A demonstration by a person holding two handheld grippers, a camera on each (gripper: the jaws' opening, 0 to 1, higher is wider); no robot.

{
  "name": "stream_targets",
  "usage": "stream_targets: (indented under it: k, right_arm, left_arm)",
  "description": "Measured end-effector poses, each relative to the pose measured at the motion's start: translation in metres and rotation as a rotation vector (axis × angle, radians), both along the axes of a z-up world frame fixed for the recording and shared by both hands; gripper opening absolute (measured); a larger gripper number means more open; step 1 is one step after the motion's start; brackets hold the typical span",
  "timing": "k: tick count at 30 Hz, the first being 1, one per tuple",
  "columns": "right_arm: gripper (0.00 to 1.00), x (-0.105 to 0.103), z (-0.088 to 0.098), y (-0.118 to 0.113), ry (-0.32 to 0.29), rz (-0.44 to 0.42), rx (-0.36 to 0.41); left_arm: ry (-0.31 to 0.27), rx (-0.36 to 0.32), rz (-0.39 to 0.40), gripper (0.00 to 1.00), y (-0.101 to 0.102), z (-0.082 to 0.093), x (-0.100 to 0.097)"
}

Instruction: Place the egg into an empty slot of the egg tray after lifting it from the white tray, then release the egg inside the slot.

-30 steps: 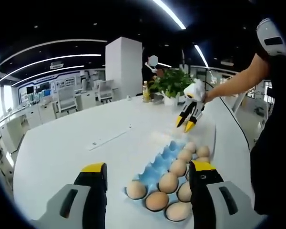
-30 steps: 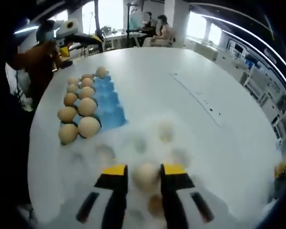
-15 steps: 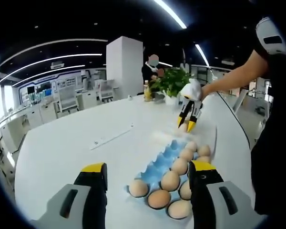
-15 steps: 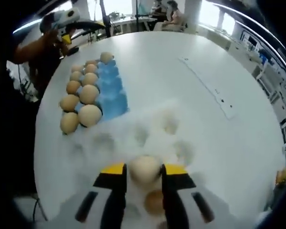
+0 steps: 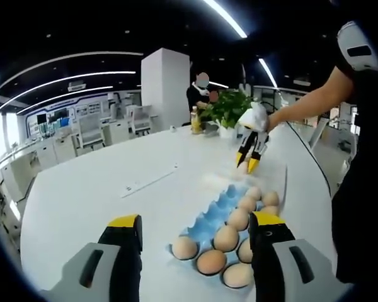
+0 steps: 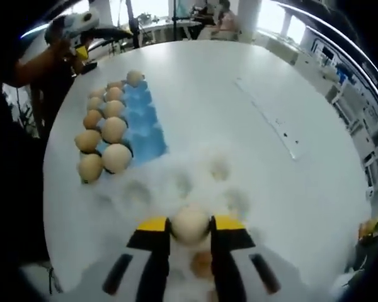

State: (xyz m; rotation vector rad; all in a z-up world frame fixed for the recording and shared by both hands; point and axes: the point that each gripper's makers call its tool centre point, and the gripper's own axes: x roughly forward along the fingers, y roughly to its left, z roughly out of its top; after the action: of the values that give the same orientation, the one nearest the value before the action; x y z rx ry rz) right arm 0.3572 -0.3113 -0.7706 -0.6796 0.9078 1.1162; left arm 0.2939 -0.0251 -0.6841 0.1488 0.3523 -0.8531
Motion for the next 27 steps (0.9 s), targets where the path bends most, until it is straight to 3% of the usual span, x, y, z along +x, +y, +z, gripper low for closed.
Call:
stream_targets:
  k: [4,17,27]
  right_arm:
    - [0.24,-0.002,0.015,0.005,-0.016,0.014,0.027]
    - [0.24,-0.01,0.01,0.004,-0.003,0.03,-0.004]
    - [0.24,-0.014,0.012,0.022,0.002,0.053,0.015]
  left_arm:
    - [-0.001,-0.003,-0.001,0.71,-0.001,-0.001,0.0]
    - [-0.001,-0.004,-0.002,0.7,0.001,-0.002,-0.003]
    - [-0.003,-0.005,0.0,0.72,0.001,-0.004,-0.004]
